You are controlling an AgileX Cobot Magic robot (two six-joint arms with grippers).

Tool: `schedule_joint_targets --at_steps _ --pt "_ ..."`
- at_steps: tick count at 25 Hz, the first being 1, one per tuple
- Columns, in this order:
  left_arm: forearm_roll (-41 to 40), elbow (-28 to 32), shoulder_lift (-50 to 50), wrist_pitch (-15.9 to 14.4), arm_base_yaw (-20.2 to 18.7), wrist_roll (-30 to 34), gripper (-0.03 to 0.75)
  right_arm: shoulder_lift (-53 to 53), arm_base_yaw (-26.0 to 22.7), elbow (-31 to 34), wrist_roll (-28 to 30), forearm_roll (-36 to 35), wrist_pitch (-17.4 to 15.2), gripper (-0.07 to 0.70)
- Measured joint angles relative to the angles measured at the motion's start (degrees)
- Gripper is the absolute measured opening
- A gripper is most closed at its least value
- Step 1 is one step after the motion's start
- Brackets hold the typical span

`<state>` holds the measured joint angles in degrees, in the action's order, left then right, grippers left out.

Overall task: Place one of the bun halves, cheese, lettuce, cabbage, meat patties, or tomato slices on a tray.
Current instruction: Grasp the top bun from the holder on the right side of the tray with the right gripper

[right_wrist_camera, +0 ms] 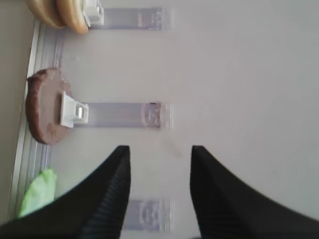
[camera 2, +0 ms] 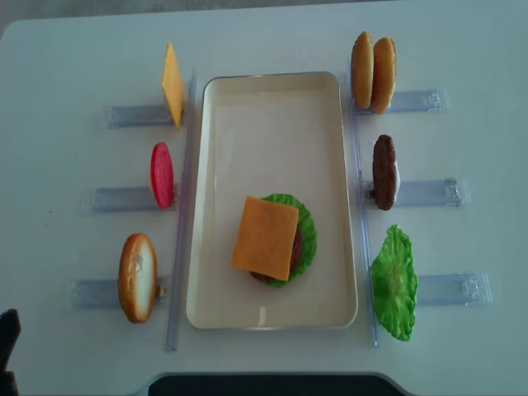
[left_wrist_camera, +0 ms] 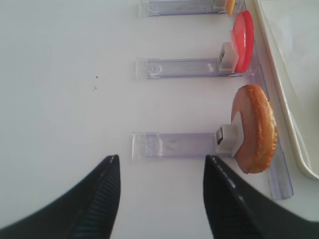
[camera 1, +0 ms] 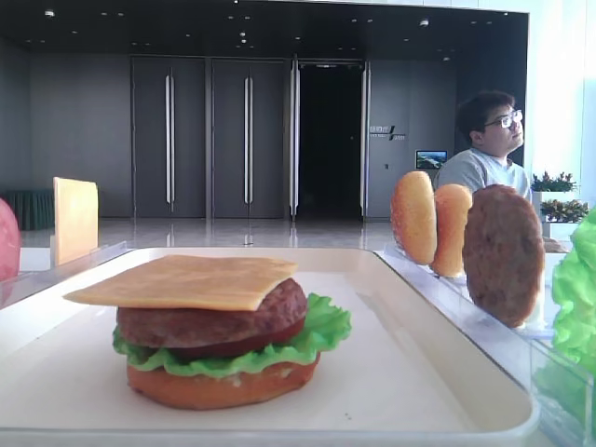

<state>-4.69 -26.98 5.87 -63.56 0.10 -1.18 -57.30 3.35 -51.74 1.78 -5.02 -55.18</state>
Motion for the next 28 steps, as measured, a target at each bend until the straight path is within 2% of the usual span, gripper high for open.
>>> schedule_joint_targets --at_steps 5,10,13,16,19,22,24,28 --pt "0.0 0.0 0.0 0.0 0.0 0.0 0.37 -18.3 0.0 -14.3 2.3 -0.6 -0.3 0.279" --pt "0.0 0.0 0.0 0.0 0.0 0.0 0.357 -32.2 0.0 -29.4 3.3 -0.7 -3.9 0.279" --pt "0.0 0.0 0.0 0.0 0.0 0.0 0.356 -37.2 0.0 -35.9 4.4 -1.3 -5.9 0.279" --pt "0.0 0.0 0.0 0.0 0.0 0.0 0.356 -39.0 0.1 -39.1 5.1 -1.8 -6.5 0.282" --pt "0.0 0.0 0.0 0.0 0.0 0.0 0.349 -39.1 1.8 -39.7 5.2 -1.9 -6.7 0.333" --pt "0.0 0.0 0.0 0.0 0.0 0.0 0.347 -39.2 7.4 -39.9 4.0 -1.8 -5.5 0.39" --pt "0.0 0.0 0.0 0.0 0.0 0.0 0.346 -39.7 11.6 -40.5 2.4 -1.9 -3.5 0.405" --pt "0.0 0.0 0.0 0.0 0.0 0.0 0.345 -43.0 17.5 -43.9 -0.3 -2.2 -3.0 0.414"
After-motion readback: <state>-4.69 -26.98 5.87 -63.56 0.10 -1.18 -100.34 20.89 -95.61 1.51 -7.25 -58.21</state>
